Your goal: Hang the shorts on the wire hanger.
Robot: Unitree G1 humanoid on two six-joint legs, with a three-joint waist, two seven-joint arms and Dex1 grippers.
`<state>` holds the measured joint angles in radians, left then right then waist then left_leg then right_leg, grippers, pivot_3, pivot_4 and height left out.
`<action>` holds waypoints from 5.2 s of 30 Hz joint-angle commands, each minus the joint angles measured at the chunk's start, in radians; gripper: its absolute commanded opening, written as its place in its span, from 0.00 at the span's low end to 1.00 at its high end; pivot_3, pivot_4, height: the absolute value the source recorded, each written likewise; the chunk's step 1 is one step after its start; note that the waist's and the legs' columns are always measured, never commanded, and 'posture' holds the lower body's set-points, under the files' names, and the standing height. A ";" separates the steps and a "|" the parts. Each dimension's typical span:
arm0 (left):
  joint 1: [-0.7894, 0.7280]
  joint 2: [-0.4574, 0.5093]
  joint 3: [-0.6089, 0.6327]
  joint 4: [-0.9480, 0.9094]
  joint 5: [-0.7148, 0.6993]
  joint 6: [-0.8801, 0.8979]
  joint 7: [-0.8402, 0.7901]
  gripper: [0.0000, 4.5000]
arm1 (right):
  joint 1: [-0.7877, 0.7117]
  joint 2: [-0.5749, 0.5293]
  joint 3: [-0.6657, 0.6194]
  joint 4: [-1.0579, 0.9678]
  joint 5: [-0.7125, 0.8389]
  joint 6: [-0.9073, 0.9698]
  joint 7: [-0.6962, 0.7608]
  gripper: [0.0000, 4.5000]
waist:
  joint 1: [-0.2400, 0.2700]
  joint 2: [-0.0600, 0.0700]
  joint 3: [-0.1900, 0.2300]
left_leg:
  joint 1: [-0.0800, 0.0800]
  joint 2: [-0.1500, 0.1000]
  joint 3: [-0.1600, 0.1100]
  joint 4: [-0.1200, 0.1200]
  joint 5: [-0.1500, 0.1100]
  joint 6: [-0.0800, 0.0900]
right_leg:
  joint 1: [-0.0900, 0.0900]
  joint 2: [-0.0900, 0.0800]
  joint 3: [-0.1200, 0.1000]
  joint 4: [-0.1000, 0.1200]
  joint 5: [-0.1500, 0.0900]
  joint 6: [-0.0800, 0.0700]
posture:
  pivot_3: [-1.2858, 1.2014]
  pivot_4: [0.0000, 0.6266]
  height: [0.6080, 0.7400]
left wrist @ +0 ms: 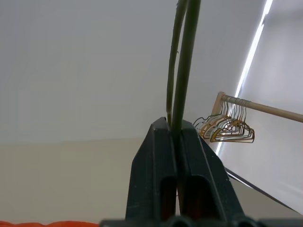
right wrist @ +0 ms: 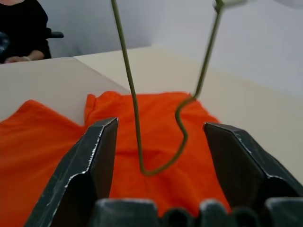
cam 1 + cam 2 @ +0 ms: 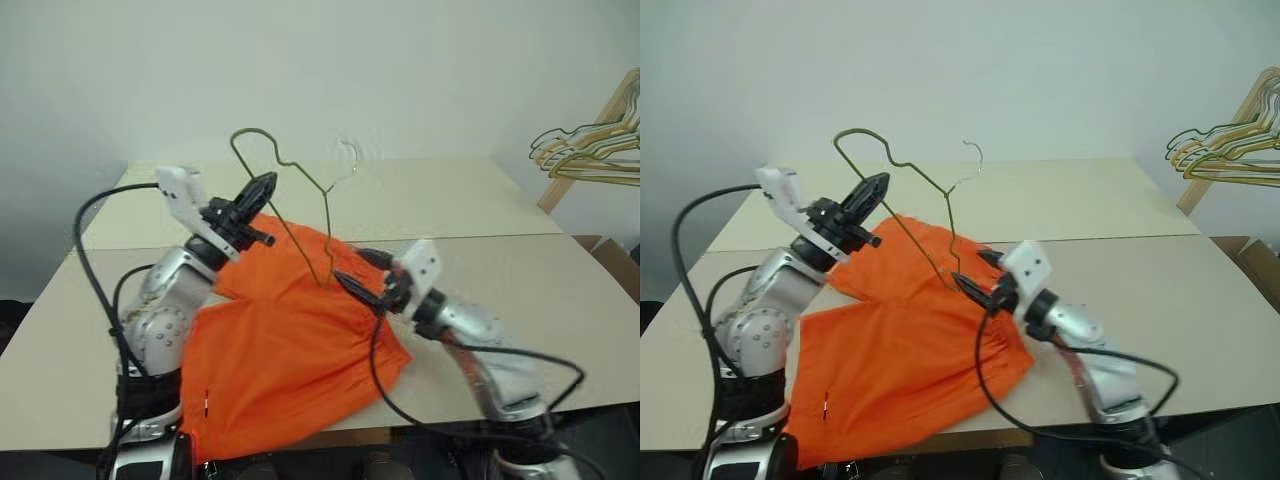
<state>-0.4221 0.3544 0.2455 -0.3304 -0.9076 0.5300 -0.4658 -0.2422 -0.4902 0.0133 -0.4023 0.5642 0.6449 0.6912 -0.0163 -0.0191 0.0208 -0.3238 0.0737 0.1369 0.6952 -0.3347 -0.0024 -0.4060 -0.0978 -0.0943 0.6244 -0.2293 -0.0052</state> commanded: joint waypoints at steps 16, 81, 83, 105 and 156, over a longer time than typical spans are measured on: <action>-0.002 0.114 0.123 -0.013 -0.438 0.105 -0.314 0.00 | -0.300 -0.136 0.058 0.232 0.311 0.305 0.445 0.76 | 0.002 0.000 0.001 | 0.000 0.000 0.000 0.000 0.000 -0.001 | 0.001 0.000 -0.001 0.000 0.000 -0.001 | 0.53 0.00 1.00; 0.243 0.471 -0.375 -0.109 0.474 -0.101 -0.569 1.00 | 0.248 -0.749 -0.045 0.532 0.291 0.649 0.710 0.00 | -0.036 0.002 0.000 | -0.014 -0.002 -0.001 0.001 -0.004 0.008 | -0.014 -0.001 0.005 0.004 0.000 0.000 | 0.48 0.00 1.00; 0.249 0.472 -0.373 -0.121 0.473 -0.099 -0.571 1.00 | 0.224 -0.731 -0.023 0.536 0.282 0.647 0.707 0.00 | -0.036 0.002 0.000 | -0.013 -0.002 -0.001 0.001 -0.004 0.008 | -0.014 -0.001 0.005 0.004 0.000 0.000 | 0.48 0.00 1.00; 0.320 0.465 -0.357 -0.152 0.492 -0.086 -0.524 1.00 | 0.100 -0.645 0.057 0.579 0.215 0.671 0.669 0.00 | -0.003 0.002 0.000 | -0.013 -0.002 0.002 0.003 -0.001 0.002 | -0.015 -0.002 0.003 0.004 0.000 0.000 | 0.51 0.00 1.00; 0.394 0.417 -0.363 -0.214 0.586 -0.094 -0.420 1.00 | -0.408 -0.155 0.036 1.130 -0.112 0.231 0.629 0.00 | 0.028 -0.004 -0.009 | -0.013 -0.001 0.003 0.007 0.001 -0.001 | -0.015 -0.001 0.002 0.007 0.000 0.000 | 0.55 0.00 1.00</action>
<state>-0.0043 0.7762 -0.1362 -0.5323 -0.3202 0.4584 -0.8868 -0.6560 -0.6496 0.1000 0.7959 0.4371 0.9420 1.3474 0.0119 -0.0229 0.0122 -0.3374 0.0727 0.1401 0.7019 -0.3341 -0.0033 -0.4213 -0.0990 -0.0929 0.6313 -0.2289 -0.0055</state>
